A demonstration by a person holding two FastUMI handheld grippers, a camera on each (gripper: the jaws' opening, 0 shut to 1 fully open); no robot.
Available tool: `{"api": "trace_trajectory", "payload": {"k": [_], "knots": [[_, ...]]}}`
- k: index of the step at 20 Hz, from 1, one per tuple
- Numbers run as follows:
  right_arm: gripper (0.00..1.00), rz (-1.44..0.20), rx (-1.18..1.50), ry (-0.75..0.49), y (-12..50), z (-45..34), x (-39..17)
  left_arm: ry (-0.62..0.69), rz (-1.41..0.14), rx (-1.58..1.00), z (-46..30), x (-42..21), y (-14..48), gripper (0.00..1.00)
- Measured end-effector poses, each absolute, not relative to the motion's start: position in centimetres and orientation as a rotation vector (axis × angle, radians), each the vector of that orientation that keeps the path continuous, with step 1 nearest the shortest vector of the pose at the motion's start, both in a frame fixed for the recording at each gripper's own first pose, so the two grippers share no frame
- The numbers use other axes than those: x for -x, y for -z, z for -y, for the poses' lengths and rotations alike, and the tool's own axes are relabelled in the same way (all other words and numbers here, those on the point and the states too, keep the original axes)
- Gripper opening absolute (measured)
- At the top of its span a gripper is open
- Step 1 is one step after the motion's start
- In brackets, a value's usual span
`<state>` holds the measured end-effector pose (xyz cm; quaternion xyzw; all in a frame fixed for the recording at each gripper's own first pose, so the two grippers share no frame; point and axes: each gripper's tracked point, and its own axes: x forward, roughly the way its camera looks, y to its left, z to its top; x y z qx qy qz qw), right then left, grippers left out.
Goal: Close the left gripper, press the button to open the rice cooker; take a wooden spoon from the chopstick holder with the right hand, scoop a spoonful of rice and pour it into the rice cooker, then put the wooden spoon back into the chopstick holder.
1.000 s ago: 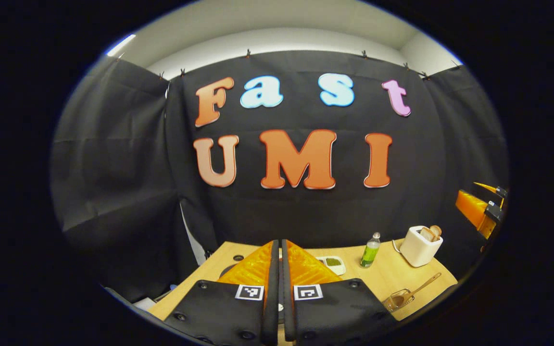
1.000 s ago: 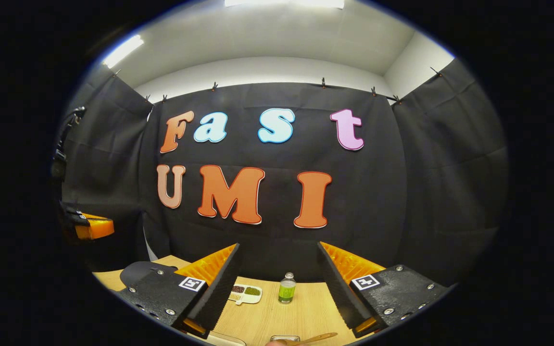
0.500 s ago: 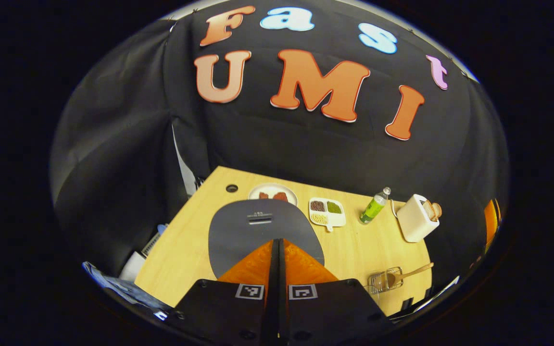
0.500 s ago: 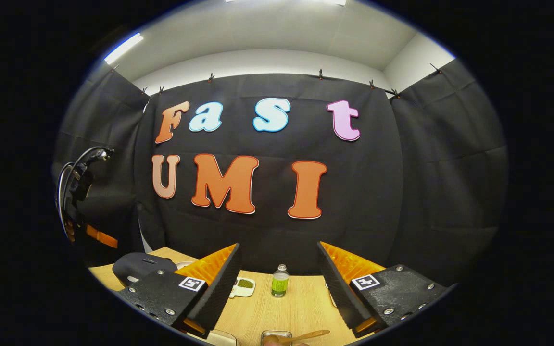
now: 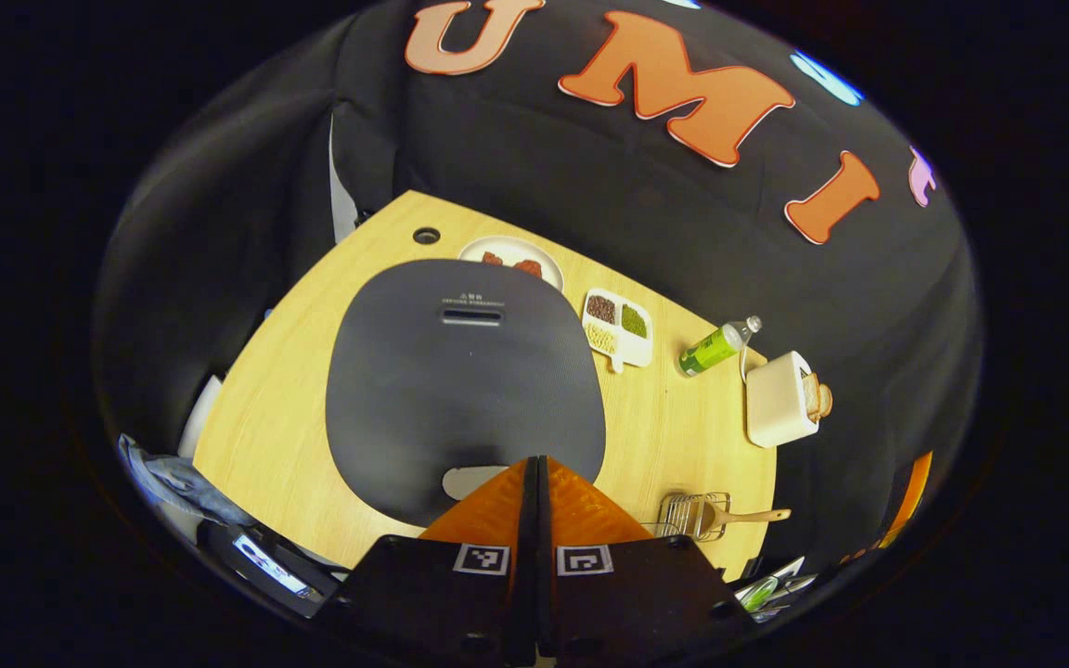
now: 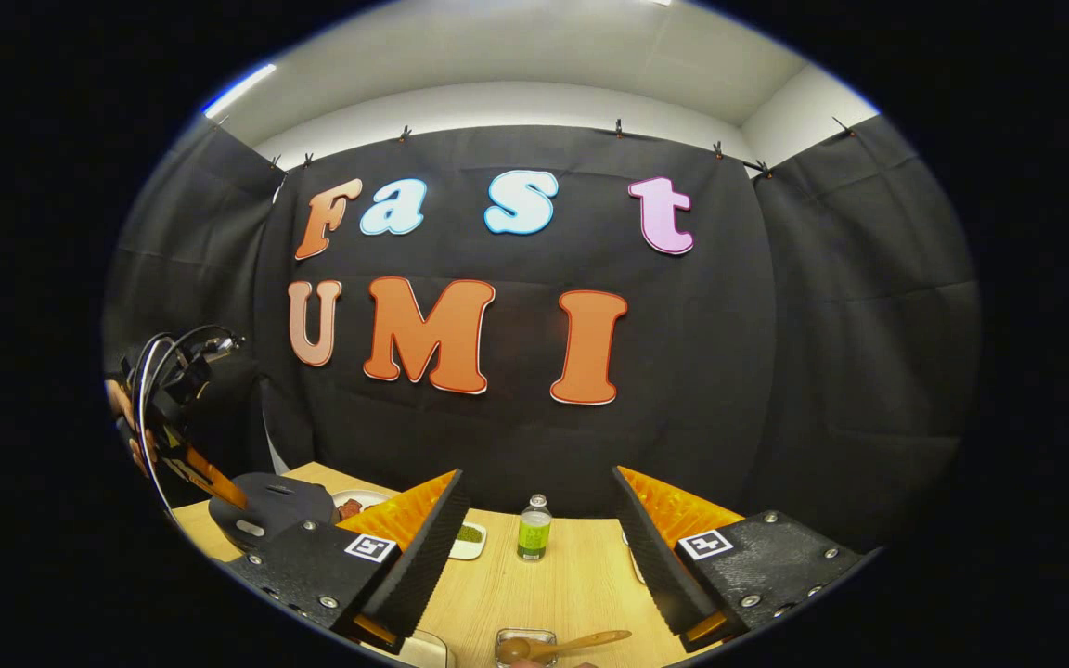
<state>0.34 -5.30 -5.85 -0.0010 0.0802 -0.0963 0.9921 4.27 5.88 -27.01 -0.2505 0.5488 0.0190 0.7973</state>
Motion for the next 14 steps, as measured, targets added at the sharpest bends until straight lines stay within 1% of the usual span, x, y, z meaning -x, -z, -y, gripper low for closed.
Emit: {"api": "trace_trajectory", "payload": {"k": [1, 2, 3, 5, 6, 7, 8, 9, 10, 11, 12, 14], "knots": [[0.95, -0.168, 0.0, 0.192, 6.1, 5.3, -0.2, -0.052, -1.197, 0.543, -6.1, -4.0, 28.1, 0.05], [0.97, -0.175, 0.0, 0.192, 6.3, 5.3, -0.2, -0.067, -1.213, 0.546, -6.1, -3.8, 28.9, 0.05], [0.95, -0.18, 0.0, 0.19, 6.5, 5.2, -0.2, -0.074, -1.227, 0.553, -6.0, -3.5, 29.4, 0.05], [0.95, -0.188, 0.01, 0.188, 6.8, 5.3, -0.2, -0.089, -1.262, 0.542, -5.9, -2.6, 30.6, 0.05], [0.97, -0.19, 0.016, 0.189, 6.9, 5.3, -0.2, -0.092, -1.262, 0.528, -6.0, -2.4, 31.0, 0.05], [0.97, -0.192, 0.02, 0.19, 7.0, 5.4, -0.3, -0.101, -1.263, 0.515, -6.2, -2.3, 31.2, 0.05], [0.95, -0.199, 0.021, 0.186, 7.3, 5.3, -0.3, -0.102, -1.251, 0.507, -6.3, -2.4, 31.2, 0.05], [0.95, -0.204, 0.024, 0.183, 7.3, 5.2, -0.4, -0.107, -1.237, 0.492, -6.4, -2.4, 31.1, 0.07], [0.95, -0.206, 0.027, 0.182, 7.4, 5.2, -0.6, -0.108, -1.232, 0.483, -6.5, -2.4, 31.2, 0.05], [0.97, -0.212, 0.029, 0.177, 7.6, 5.0, -0.7, -0.108, -1.239, 0.482, -6.5, -2.3, 31.4, 0.05], [0.95, -0.219, 0.032, 0.17, 7.8, 4.8, -0.8, -0.115, -1.228, 0.487, -6.6, -2.3, 30.9, 0.05], [0.95, -0.224, 0.039, 0.16, 7.9, 4.5, -1.0, -0.146, -1.24, 0.484, -6.8, -2.3, 31.4, 0.07]]}}
